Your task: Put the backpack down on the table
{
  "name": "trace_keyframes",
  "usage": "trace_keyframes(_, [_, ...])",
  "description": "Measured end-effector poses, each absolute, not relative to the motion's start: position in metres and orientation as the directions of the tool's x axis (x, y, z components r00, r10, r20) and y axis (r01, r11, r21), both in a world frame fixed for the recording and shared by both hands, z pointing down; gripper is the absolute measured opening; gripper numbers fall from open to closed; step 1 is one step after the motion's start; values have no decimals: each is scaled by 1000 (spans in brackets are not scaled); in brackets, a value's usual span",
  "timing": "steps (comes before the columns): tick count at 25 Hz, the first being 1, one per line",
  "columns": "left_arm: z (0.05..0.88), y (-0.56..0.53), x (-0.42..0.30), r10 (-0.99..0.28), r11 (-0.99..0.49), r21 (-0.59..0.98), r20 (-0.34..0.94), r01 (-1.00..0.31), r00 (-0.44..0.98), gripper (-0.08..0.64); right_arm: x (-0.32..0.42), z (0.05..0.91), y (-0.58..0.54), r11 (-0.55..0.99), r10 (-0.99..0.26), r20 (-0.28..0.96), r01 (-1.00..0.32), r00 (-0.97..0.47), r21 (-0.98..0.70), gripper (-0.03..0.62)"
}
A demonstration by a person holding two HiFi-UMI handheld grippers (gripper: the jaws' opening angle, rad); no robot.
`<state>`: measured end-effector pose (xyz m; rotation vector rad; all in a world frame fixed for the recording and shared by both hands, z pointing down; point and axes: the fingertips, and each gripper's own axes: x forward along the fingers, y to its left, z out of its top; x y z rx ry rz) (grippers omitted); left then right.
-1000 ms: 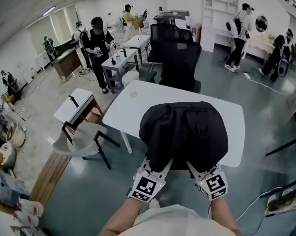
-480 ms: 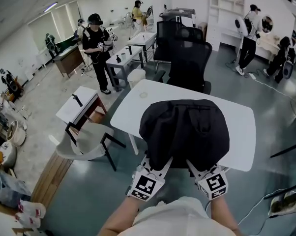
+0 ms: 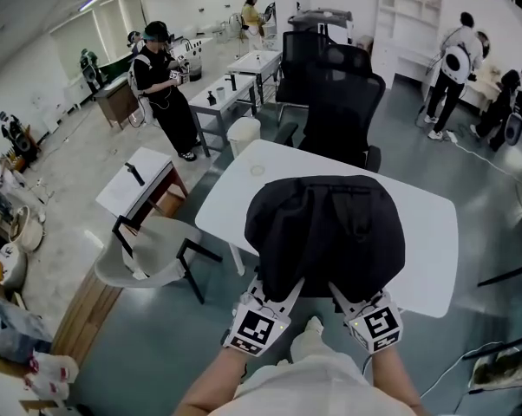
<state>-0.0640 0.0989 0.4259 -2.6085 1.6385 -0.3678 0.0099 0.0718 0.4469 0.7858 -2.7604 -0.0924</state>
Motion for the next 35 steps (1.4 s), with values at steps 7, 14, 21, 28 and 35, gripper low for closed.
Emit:
trace_keyframes(7, [428, 33, -80, -892, -439, -156, 192, -885, 409, 92, -7, 451, 5, 861, -509, 242, -495, -826, 120, 183])
trace_keyframes(14, [427, -35, -86, -890, -440, -154, 201, -885, 408, 91, -12, 451, -63, 862, -507, 245, -495, -827, 110, 183])
trace_keyframes(21, [422, -92, -74, -884, -456, -163, 193, -875, 425, 91, -1, 446, -119, 855, -518, 244, -507, -820, 112, 183])
trace_keyframes(28, [428, -133, -78, -866, -492, -167, 187, -854, 463, 91, -3, 453, -156, 839, -542, 262, -531, -798, 120, 183])
trace_keyframes(35, [419, -166, -91, -823, -566, -164, 176, -808, 541, 91, -15, 440, -184, 790, -611, 250, -597, -751, 137, 183])
